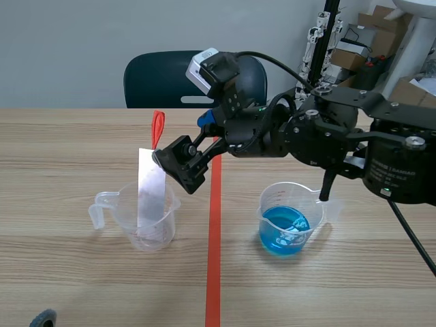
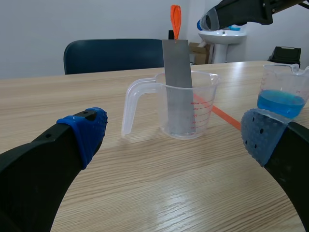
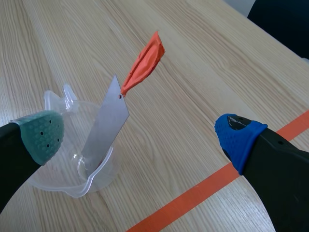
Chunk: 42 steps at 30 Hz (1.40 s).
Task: Do the redox reaction experiment. lift the metal plate out of the left beaker
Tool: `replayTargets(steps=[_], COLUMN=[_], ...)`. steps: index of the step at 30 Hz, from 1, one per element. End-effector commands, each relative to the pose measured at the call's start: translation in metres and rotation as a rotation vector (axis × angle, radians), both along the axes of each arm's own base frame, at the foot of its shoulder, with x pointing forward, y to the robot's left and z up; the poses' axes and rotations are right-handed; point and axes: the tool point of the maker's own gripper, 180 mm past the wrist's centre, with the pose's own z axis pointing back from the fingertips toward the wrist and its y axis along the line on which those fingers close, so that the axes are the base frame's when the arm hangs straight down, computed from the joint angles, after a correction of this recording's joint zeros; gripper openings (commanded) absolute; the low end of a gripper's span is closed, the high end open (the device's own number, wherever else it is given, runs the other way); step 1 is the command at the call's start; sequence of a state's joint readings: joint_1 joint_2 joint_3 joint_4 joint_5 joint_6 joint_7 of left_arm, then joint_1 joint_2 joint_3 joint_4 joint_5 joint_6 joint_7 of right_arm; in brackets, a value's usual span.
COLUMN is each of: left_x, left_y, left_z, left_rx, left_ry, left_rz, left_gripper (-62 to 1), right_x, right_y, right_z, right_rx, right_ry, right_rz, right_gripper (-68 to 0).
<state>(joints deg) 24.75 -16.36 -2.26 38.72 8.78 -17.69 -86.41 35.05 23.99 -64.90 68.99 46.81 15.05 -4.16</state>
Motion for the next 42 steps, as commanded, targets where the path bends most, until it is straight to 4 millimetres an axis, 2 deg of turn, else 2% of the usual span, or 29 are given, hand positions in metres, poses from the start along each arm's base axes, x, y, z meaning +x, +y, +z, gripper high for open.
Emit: replayTargets(steps=[1,16,27,30,32,42], left_x=[0.001,0.002,0.002,0.002,0.002,0.002], left_y=[0.002,0.002,0.002,0.002,0.002,0.002], left_z=[0.006,0.005,0.006,0.005,0.006,0.005], left_rx=[-0.008,-0.022,-0.022,-0.022,-0.022,-0.022], left_ry=[-0.027,-0.018,-0.019,-0.019,-0.019,-0.019], left_rz=[0.0,-0.004,-0.004,-0.004,-0.004,-0.004], left_gripper=[-2.7,-2.7,-2.7,-2.7,-2.7,-2.7], right_x=[0.012,0.017,0.015,0.013,0.013,0.007], right_y=[0.003,0.019,0.034,0.037,0.037,0.04], right_z=[0.015,0.0,0.002,0.0,0.001,-0.008], right_rx=[0.028,0.04,0.043,0.04,0.042,0.028], right_ry=[-0.029,0.019,0.038,0.056,0.056,0.127], right_rz=[-0.011,-0.03,-0.013,-0.01,-0.011,-0.01], right_gripper=[0.4,0.4,0.1,-13.2,-19.7,-20.7])
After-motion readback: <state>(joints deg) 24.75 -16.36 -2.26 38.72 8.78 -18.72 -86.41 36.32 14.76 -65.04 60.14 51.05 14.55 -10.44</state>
